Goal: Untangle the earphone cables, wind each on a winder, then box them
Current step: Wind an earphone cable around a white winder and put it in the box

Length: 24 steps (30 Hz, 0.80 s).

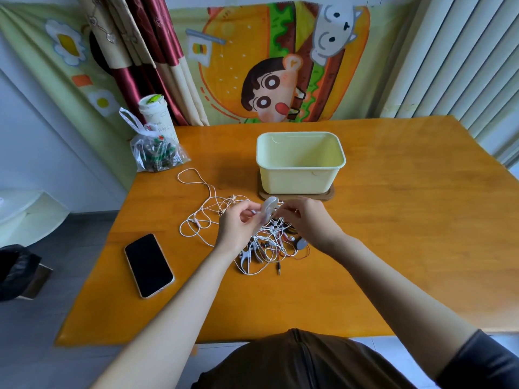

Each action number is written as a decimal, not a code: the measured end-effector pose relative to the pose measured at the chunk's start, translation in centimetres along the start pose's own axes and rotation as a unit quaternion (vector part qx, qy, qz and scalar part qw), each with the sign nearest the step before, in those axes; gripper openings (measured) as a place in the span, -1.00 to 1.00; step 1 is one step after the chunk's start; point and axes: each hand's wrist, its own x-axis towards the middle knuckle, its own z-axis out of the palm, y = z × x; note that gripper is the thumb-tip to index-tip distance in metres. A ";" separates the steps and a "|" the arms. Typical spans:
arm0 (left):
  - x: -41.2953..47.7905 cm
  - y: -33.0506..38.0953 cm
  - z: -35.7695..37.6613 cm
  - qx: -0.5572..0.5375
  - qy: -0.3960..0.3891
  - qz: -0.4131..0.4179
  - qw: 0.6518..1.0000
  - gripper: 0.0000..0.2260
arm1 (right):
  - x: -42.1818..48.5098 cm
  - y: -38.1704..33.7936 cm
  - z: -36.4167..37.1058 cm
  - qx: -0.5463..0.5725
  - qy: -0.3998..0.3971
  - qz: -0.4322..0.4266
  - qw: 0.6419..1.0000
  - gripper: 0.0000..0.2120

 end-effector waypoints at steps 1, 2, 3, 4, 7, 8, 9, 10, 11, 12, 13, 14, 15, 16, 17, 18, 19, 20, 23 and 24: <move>0.0 0.0 0.0 0.009 -0.019 0.003 1.000 -0.88 | 0.2 0.2 -0.3 -0.003 0.011 -0.002 1.000 -0.85; -0.1 0.1 0.0 0.017 -0.039 0.002 0.999 -0.88 | 0.4 0.4 -0.6 -0.004 0.022 0.000 1.000 -0.87; -0.1 0.1 0.0 0.019 -0.059 -0.003 0.998 -0.88 | 0.6 0.6 -0.9 -0.004 0.032 0.003 0.999 -0.87; -0.2 0.1 0.0 0.009 -0.079 -0.009 0.997 -0.89 | 0.7 0.8 -1.2 -0.004 0.040 0.007 0.999 -0.88; -0.7 0.6 -0.4 -0.093 -0.152 -0.044 0.983 -0.88 | 1.0 1.5 -1.7 0.004 0.051 0.016 0.999 -0.91; -0.8 0.8 -0.6 -0.138 -0.175 -0.064 0.973 -0.87 | 1.0 1.6 -1.8 0.013 0.054 0.022 0.998 -0.92; -0.9 1.0 -0.7 -0.187 -0.190 -0.086 0.960 -0.86 | 1.0 1.7 -1.8 0.028 0.059 0.029 0.997 -0.92; -1.0 1.3 -0.8 -0.240 -0.196 -0.106 0.945 -0.86 | 1.0 1.7 -1.7 0.048 0.063 0.035 0.996 -0.92; -1.0 1.6 -0.8 -0.295 -0.193 -0.126 0.927 -0.86 | 1.1 1.6 -1.5 0.070 0.063 0.038 0.995 -0.90; -1.0 1.9 -0.7 -0.350 -0.183 -0.146 0.907 -0.86 | 1.1 1.5 -1.3 0.090 0.060 0.040 0.993 -0.88; -1.0 2.1 -0.6 -0.402 -0.170 -0.167 0.884 -0.86 | 1.1 1.4 -1.0 0.109 0.053 0.040 0.992 -0.85; -0.9 2.3 -0.6 -0.442 -0.159 -0.185 0.863 -0.85 | 1.0 1.2 -0.6 0.134 0.043 0.044 0.989 -0.81; -0.9 2.5 -0.5 -0.469 -0.153 -0.196 0.847 -0.84 | 0.9 1.0 -0.3 0.166 0.033 0.054 0.984 -0.77; -0.9 2.6 -0.5 -0.487 -0.152 -0.202 0.836 -0.84 | 0.7 0.8 0.0 0.195 0.025 0.066 0.978 -0.75; -0.9 2.7 -0.5 -0.500 -0.150 -0.206 0.827 -0.83 | 0.4 0.5 0.3 0.217 0.019 0.078 0.973 -0.73; -0.8 2.7 -0.5 -0.513 -0.146 -0.211 0.819 -0.83 | 0.2 0.3 0.6 0.230 0.014 0.088 0.969 -0.71; -0.8 2.7 -0.5 -0.522 -0.140 -0.216 0.813 -0.83 | 0.0 0.1 0.9 0.241 0.006 0.097 0.966 -0.71; -0.8 2.7 -0.5 -0.527 -0.133 -0.219 0.811 -0.83 | -0.2 -0.1 1.2 0.255 0.000 0.105 0.961 -0.71; -0.7 2.5 -0.3 -0.533 -0.103 -0.218 0.811 -0.85 | -0.6 -0.3 1.9 0.289 -0.009 0.124 0.949 -0.71; -0.7 2.5 -0.3 -0.536 -0.088 -0.222 0.810 -0.86 | -0.8 -0.4 2.1 0.287 -0.010 0.130 0.949 -0.73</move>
